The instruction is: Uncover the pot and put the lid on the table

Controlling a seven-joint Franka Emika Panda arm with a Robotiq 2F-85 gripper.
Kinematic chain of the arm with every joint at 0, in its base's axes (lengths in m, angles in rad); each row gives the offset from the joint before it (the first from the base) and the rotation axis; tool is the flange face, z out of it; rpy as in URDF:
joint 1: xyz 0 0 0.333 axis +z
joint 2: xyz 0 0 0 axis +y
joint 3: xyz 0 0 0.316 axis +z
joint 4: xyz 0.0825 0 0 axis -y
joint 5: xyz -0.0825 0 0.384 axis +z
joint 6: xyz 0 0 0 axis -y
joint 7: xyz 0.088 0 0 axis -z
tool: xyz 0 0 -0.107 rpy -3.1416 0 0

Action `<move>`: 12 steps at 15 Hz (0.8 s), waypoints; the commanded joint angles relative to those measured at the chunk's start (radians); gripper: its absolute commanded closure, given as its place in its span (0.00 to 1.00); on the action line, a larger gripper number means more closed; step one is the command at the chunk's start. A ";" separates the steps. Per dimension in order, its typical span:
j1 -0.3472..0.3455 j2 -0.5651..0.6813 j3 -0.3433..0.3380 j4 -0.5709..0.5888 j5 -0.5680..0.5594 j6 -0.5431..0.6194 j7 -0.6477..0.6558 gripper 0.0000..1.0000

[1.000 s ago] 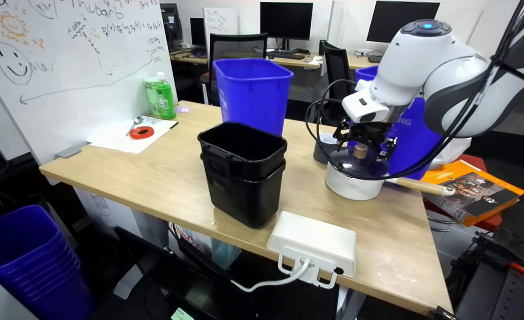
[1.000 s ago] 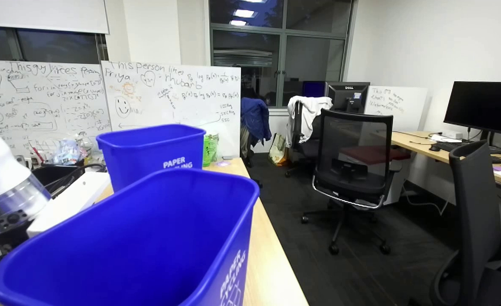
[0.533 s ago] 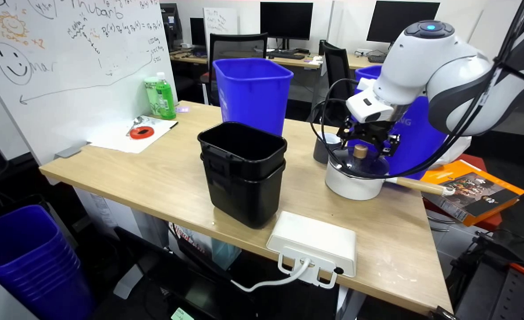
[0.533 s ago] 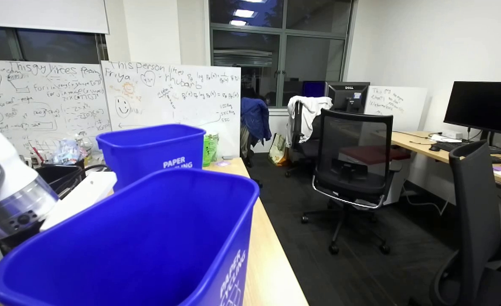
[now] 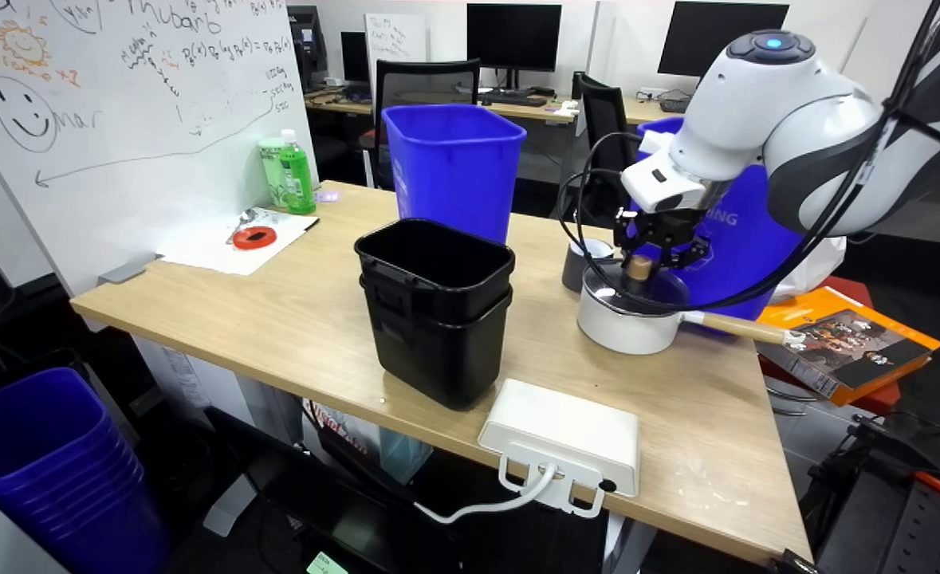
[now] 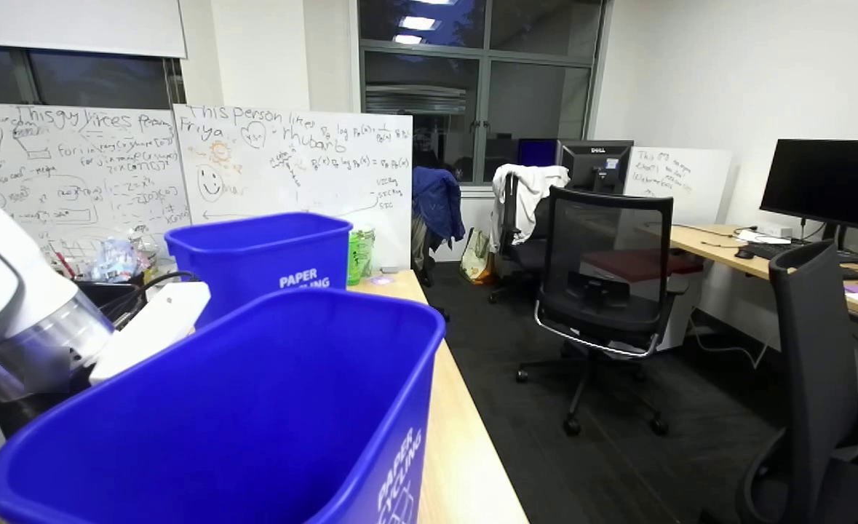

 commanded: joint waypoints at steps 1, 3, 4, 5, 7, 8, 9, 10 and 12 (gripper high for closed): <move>-0.006 -0.026 -0.008 -0.005 -0.008 -0.002 -0.014 0.82; -0.059 -0.050 0.045 -0.012 -0.001 -0.023 -0.011 0.83; -0.064 -0.064 0.054 -0.017 0.014 -0.033 -0.015 0.84; -0.072 -0.079 0.068 -0.022 0.036 -0.043 -0.014 0.84; -0.047 -0.120 0.073 -0.044 0.149 -0.078 -0.056 0.84; -0.041 -0.151 0.094 -0.060 0.231 -0.104 -0.066 0.84; -0.033 -0.181 0.115 -0.074 0.312 -0.129 -0.090 0.84; -0.022 -0.209 0.136 -0.083 0.394 -0.157 -0.118 0.84; 0.016 -0.272 0.171 -0.096 0.570 -0.248 -0.163 0.84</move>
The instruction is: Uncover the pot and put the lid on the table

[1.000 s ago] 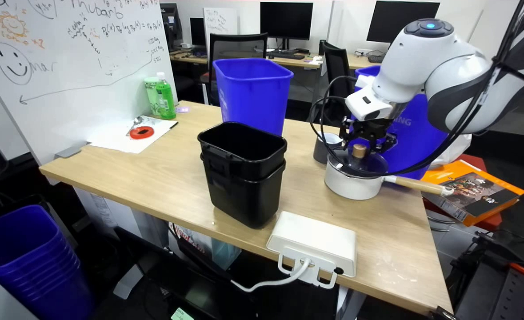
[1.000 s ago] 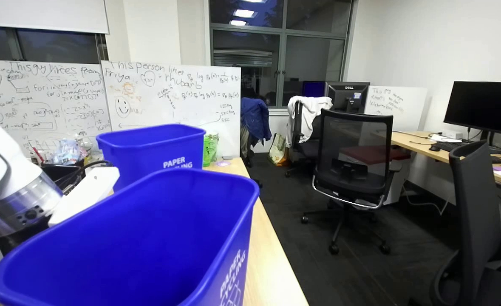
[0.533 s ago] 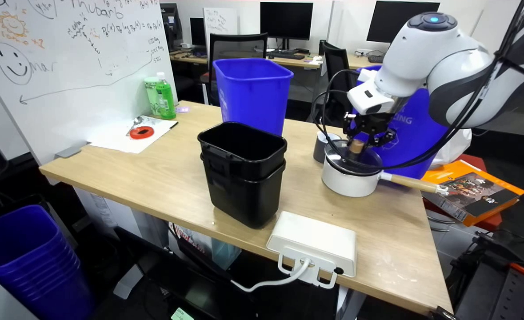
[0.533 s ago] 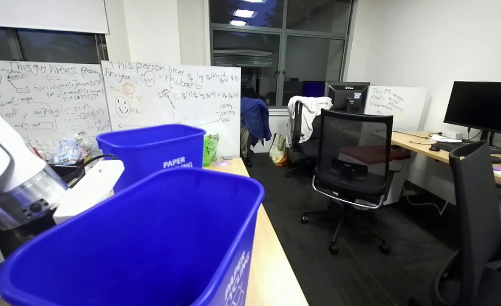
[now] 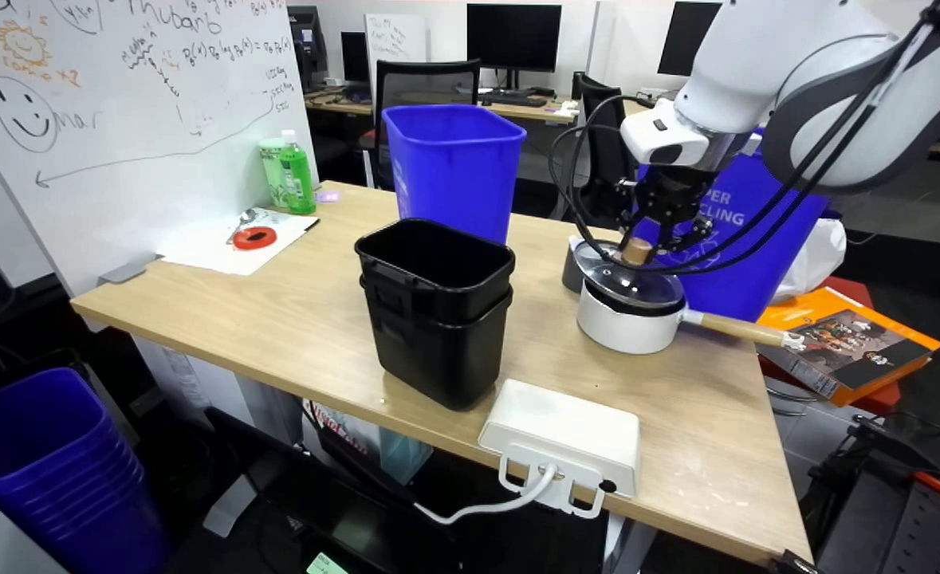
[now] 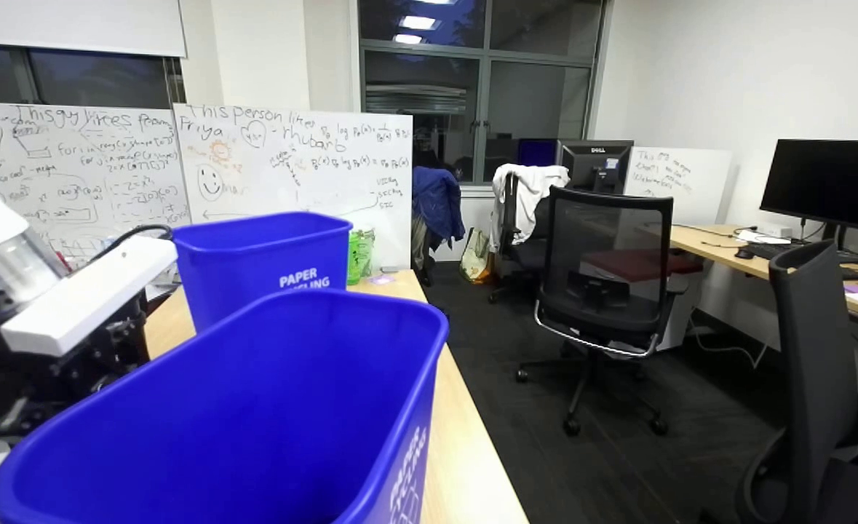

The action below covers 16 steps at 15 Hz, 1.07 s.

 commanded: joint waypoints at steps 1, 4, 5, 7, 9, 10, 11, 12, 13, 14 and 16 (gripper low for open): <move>0.032 -0.127 0.061 -0.041 0.250 -0.158 -0.094 0.84; 0.083 -0.236 0.067 -0.075 0.387 -0.346 -0.125 0.84; 0.096 -0.268 0.064 -0.083 0.415 -0.409 -0.120 0.84; 0.106 -0.328 0.064 -0.105 0.438 -0.530 -0.074 0.84; 0.106 -0.383 0.063 -0.137 0.450 -0.622 -0.024 0.84; 0.104 -0.406 0.062 -0.155 0.457 -0.657 0.009 0.84; 0.105 -0.426 0.058 -0.171 0.469 -0.684 0.038 0.84; 0.105 -0.444 0.057 -0.191 0.477 -0.697 0.069 0.84; 0.106 -0.460 0.055 -0.209 0.486 -0.709 0.102 0.84; 0.109 -0.473 0.054 -0.228 0.494 -0.708 0.131 0.84; 0.112 -0.487 0.052 -0.259 0.507 -0.700 0.183 0.84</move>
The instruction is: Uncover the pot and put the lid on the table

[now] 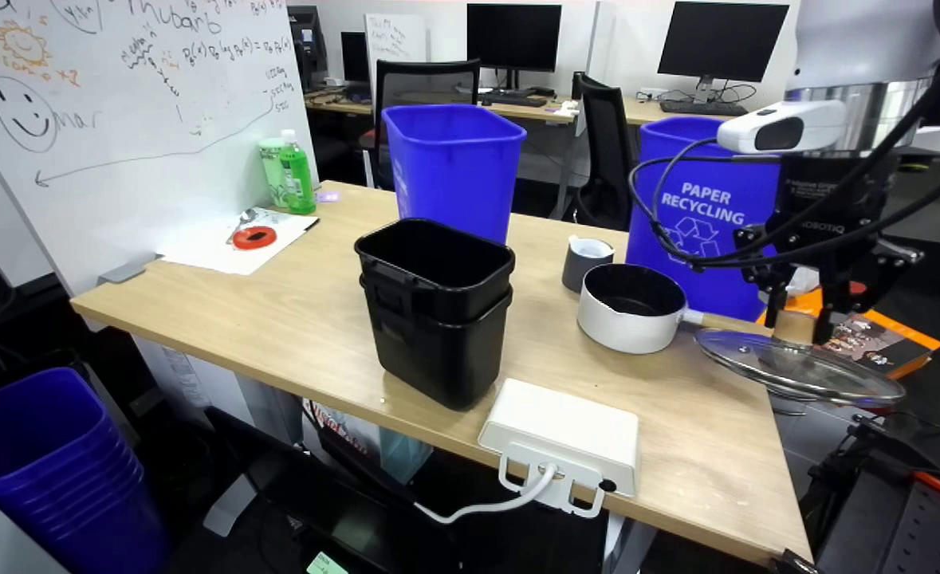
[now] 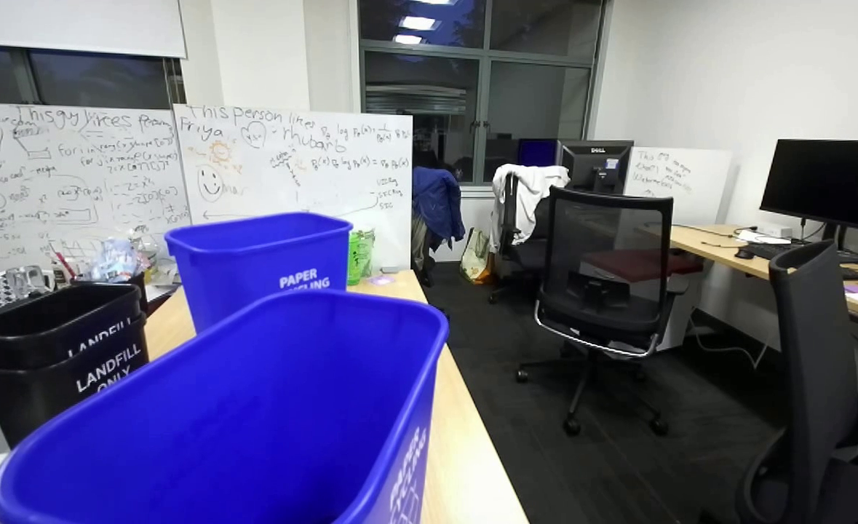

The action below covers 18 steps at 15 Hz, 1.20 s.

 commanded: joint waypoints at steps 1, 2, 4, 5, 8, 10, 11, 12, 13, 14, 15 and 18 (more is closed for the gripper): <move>0.009 -0.017 -0.011 -0.014 0.028 -0.004 0.079 0.84; 0.009 -0.015 -0.007 -0.021 0.017 0.005 0.099 0.84; 0.008 0.001 -0.001 -0.020 -0.005 0.024 0.127 0.84; 0.010 0.011 0.003 -0.020 -0.013 0.030 0.137 0.84; 0.016 0.044 0.011 -0.021 -0.015 0.043 0.174 0.84; 0.025 0.072 0.006 -0.021 0.004 0.064 0.195 0.84; 0.029 0.085 0.002 -0.021 0.022 0.084 0.208 0.84; 0.029 0.064 -0.002 -0.021 0.002 0.047 0.185 0.59; 0.030 0.077 -0.001 -0.021 0.005 0.061 0.194 0.59; 0.029 0.086 0.000 -0.021 0.005 0.070 0.199 0.59; 0.029 0.088 0.000 -0.021 0.005 0.071 0.201 0.59; 0.023 0.090 0.009 -0.014 -0.017 0.069 0.220 0.84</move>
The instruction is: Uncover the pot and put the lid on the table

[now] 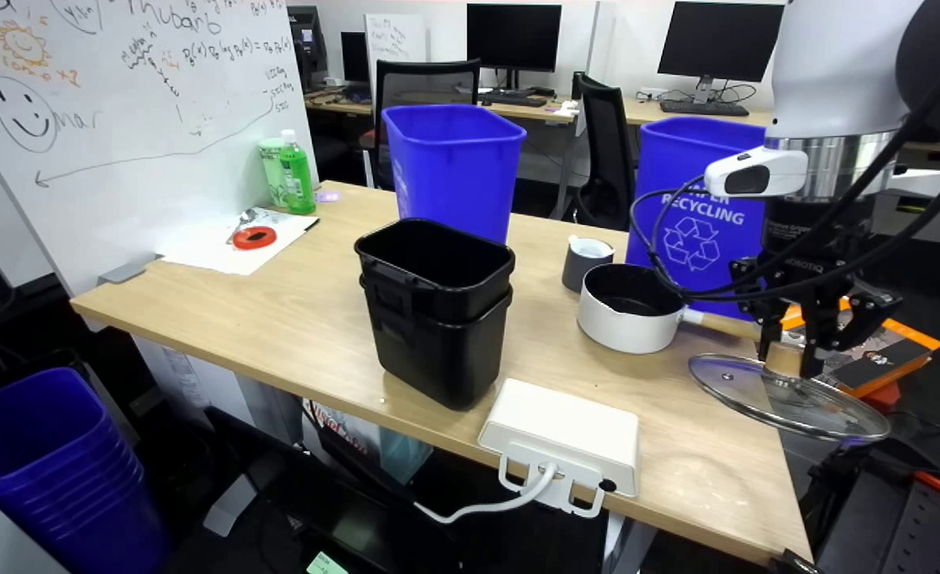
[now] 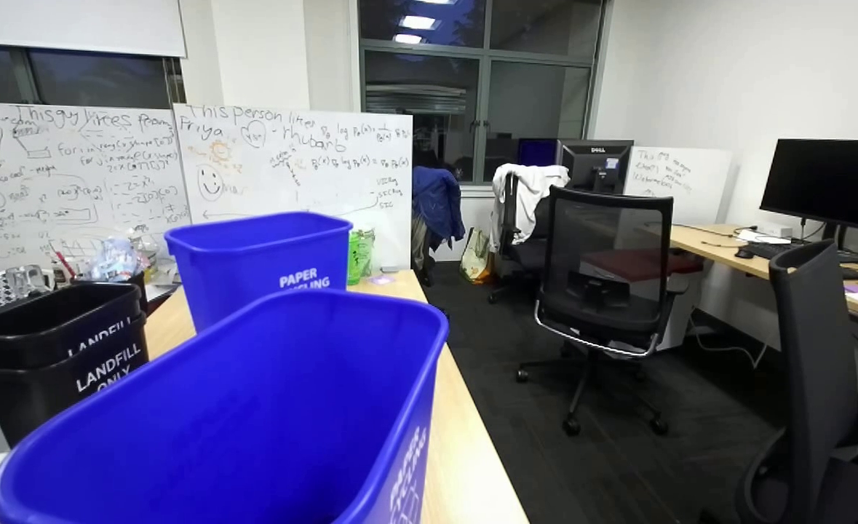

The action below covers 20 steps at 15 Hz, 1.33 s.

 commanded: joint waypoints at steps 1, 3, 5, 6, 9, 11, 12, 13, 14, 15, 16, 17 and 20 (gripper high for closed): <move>-0.006 0.004 0.013 0.007 -0.046 -0.005 0.040 0.84; -0.013 0.011 0.032 0.001 -0.119 0.003 0.074 0.84; -0.012 0.031 0.052 0.001 -0.199 0.012 0.125 0.84; -0.006 0.047 0.061 0.000 -0.225 0.022 0.151 0.84; 0.014 0.100 0.086 0.000 -0.245 0.070 0.207 0.84; 0.025 0.153 0.104 0.000 -0.261 0.138 0.235 0.84; 0.026 0.180 0.112 -0.001 -0.283 0.172 0.249 0.84; 0.023 0.211 0.121 -0.002 -0.316 0.208 0.266 0.84; 0.017 0.243 0.125 -0.002 -0.354 0.243 0.280 0.84; 0.014 0.276 0.126 -0.002 -0.388 0.274 0.298 0.84; 0.011 0.307 0.124 -0.003 -0.412 0.302 0.317 0.84; 0.007 0.336 0.122 -0.003 -0.441 0.326 0.335 0.84; -0.003 0.398 0.114 -0.003 -0.523 0.374 0.390 0.84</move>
